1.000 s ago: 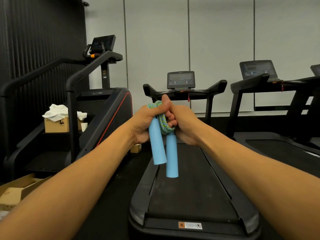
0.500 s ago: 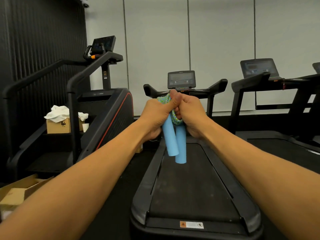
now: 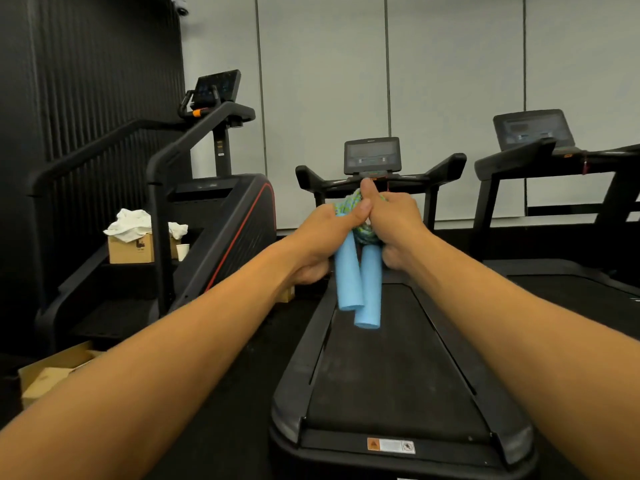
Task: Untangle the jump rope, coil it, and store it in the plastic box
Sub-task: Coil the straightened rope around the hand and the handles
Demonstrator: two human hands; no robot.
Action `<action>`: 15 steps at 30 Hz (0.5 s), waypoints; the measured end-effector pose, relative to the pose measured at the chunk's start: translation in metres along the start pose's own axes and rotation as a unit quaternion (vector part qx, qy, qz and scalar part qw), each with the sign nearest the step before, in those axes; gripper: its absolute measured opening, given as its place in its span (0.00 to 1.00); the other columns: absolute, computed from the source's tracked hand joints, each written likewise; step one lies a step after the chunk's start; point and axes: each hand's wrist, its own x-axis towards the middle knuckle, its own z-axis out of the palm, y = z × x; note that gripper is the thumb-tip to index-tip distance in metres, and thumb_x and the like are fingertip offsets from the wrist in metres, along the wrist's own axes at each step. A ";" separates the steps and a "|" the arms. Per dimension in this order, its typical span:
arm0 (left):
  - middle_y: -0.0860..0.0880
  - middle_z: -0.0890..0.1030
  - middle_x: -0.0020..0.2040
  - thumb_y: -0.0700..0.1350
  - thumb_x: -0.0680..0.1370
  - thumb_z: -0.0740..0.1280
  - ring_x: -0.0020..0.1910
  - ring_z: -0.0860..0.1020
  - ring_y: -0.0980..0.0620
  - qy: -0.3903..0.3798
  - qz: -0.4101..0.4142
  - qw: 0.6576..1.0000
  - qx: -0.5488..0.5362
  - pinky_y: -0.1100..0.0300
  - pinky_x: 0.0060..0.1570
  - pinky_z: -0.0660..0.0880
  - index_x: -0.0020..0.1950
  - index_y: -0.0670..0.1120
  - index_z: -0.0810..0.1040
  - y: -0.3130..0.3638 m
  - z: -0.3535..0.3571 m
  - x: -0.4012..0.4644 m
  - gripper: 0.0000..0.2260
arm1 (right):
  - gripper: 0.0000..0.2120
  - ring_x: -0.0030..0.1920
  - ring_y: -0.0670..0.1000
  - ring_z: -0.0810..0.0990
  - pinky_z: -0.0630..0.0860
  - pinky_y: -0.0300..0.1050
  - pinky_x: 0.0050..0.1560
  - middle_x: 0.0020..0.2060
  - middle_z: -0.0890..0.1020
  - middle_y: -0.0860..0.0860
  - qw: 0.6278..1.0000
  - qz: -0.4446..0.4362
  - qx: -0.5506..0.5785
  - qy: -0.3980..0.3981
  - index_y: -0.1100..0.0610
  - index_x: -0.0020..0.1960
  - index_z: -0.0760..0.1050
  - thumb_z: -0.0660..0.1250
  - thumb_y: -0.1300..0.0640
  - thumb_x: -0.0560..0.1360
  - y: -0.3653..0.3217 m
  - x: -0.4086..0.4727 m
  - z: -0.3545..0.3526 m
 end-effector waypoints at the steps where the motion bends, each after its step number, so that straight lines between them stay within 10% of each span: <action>1: 0.41 0.83 0.49 0.49 0.82 0.64 0.48 0.82 0.41 -0.011 -0.001 1.000 0.010 0.41 0.56 0.78 0.58 0.44 0.78 0.004 -0.002 0.000 0.11 | 0.17 0.44 0.58 0.84 0.83 0.59 0.48 0.43 0.84 0.60 1.000 0.001 0.004 -0.005 0.60 0.42 0.79 0.65 0.47 0.80 -0.003 0.001 -0.001; 6: 0.46 0.83 0.42 0.40 0.82 0.63 0.43 0.83 0.46 0.083 0.058 0.994 0.033 0.46 0.51 0.81 0.52 0.45 0.80 0.003 0.009 0.003 0.07 | 0.17 0.42 0.55 0.83 0.83 0.52 0.46 0.42 0.84 0.59 0.998 -0.049 -0.030 -0.012 0.61 0.43 0.78 0.61 0.51 0.82 -0.005 0.002 0.004; 15: 0.41 0.85 0.50 0.50 0.80 0.63 0.50 0.84 0.41 0.187 0.014 0.981 0.050 0.41 0.52 0.82 0.57 0.44 0.80 -0.016 0.011 -0.012 0.12 | 0.18 0.63 0.48 0.75 0.70 0.44 0.63 0.63 0.77 0.50 0.968 -0.181 -0.167 -0.044 0.54 0.72 0.69 0.54 0.51 0.84 0.028 -0.027 0.008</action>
